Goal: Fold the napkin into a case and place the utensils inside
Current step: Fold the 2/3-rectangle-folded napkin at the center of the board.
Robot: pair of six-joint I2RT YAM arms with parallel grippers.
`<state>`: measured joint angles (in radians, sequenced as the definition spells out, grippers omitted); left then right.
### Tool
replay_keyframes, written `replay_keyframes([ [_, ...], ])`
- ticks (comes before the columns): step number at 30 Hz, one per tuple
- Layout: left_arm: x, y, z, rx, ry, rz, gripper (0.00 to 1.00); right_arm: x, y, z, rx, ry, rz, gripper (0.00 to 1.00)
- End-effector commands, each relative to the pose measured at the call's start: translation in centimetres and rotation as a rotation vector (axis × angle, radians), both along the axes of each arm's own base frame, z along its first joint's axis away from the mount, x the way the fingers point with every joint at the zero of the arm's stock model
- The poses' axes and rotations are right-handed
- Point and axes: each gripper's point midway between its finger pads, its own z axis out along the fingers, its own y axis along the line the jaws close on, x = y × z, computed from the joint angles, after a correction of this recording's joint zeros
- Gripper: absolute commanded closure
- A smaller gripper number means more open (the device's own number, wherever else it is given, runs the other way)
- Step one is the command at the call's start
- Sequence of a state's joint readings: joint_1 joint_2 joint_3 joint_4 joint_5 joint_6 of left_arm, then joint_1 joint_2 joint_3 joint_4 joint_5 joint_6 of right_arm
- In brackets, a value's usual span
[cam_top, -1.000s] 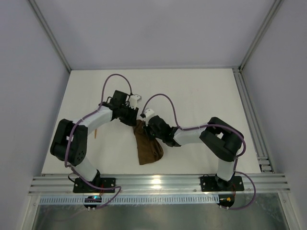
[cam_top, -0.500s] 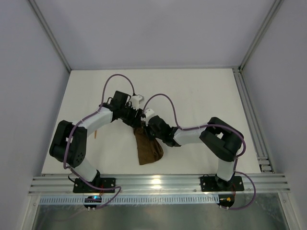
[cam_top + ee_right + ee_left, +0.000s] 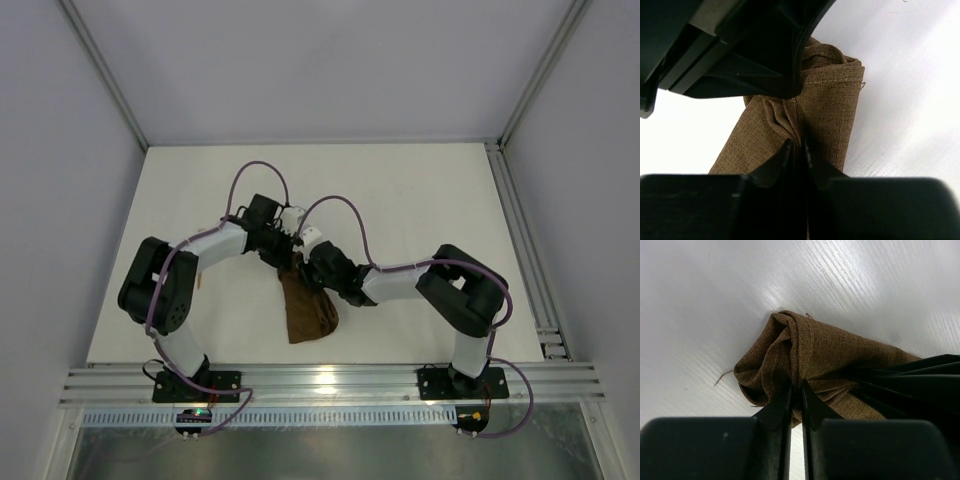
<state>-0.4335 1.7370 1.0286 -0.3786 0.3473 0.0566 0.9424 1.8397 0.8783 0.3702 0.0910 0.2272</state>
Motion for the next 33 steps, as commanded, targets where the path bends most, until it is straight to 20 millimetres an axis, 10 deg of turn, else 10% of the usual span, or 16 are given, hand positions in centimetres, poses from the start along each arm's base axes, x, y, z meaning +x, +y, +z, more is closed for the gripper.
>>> replay_keyframes([
  [1, 1.4, 0.3, 0.3, 0.024, -0.041, 0.023, 0.94, -0.2, -0.9, 0.2, -0.025, -0.024, 0.018, 0.79],
  [5, 1.2, 0.3, 0.8, 0.017, -0.051, 0.019, 0.98, -0.5, -0.9, 2.9, -0.017, -0.117, 0.1, 0.52],
  [13, 1.0, -0.2, 1.4, -0.011, -0.044, -0.001, 1.0, -1.0, 1.1, 8.9, 0.044, -0.38, 0.337, 0.49],
  [20, 0.6, -0.5, 1.6, -0.028, -0.033, -0.02, 1.0, -1.1, 2.0, 7.2, 0.061, -0.425, 0.389, 0.64],
  [33, 0.6, -0.5, 1.8, -0.029, -0.042, -0.04, 0.98, 0.9, 2.6, 2.8, -0.064, -0.42, 0.384, 0.58],
])
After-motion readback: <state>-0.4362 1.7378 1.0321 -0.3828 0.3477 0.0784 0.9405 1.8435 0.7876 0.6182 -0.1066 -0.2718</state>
